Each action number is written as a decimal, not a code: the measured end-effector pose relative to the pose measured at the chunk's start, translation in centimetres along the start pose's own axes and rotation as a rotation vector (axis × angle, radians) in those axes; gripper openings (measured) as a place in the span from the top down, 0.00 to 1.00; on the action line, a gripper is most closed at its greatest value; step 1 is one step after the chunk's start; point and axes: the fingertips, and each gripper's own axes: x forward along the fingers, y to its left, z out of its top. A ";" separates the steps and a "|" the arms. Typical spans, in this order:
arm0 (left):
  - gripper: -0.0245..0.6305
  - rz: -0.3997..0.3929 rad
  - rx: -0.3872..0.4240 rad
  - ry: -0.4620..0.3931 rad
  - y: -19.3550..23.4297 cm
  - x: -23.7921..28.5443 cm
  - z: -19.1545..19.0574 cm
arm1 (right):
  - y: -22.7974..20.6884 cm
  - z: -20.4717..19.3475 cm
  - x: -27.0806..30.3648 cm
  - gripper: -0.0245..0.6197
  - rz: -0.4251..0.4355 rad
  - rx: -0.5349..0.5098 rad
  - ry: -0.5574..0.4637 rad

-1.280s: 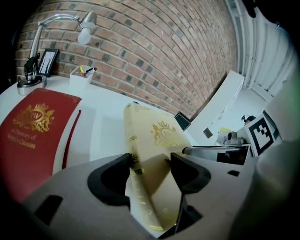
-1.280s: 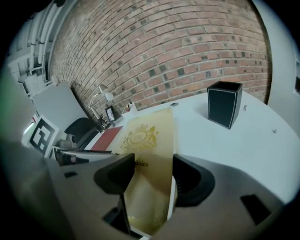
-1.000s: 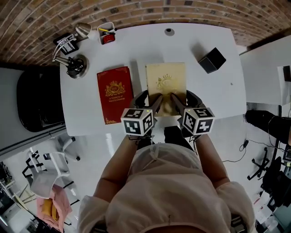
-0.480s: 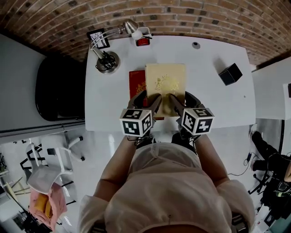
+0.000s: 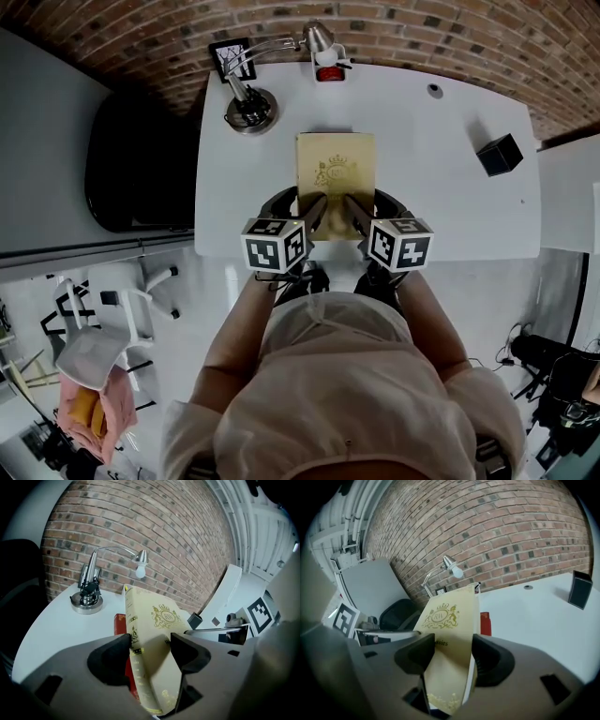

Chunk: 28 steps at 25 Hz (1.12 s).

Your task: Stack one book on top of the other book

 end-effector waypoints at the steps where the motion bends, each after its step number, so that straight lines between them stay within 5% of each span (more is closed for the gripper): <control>1: 0.54 -0.001 -0.007 0.010 0.3 0.0 -0.4 | 0.0 -0.5 0.3 0.56 -0.004 0.006 0.014; 14: 0.54 0.007 -0.083 0.095 2.3 1.7 -4.3 | -1.3 -4.0 2.4 0.56 -0.049 0.023 0.130; 28: 0.54 0.000 -0.128 0.092 3.1 3.2 -5.3 | -2.4 -5.0 3.8 0.56 -0.058 0.057 0.159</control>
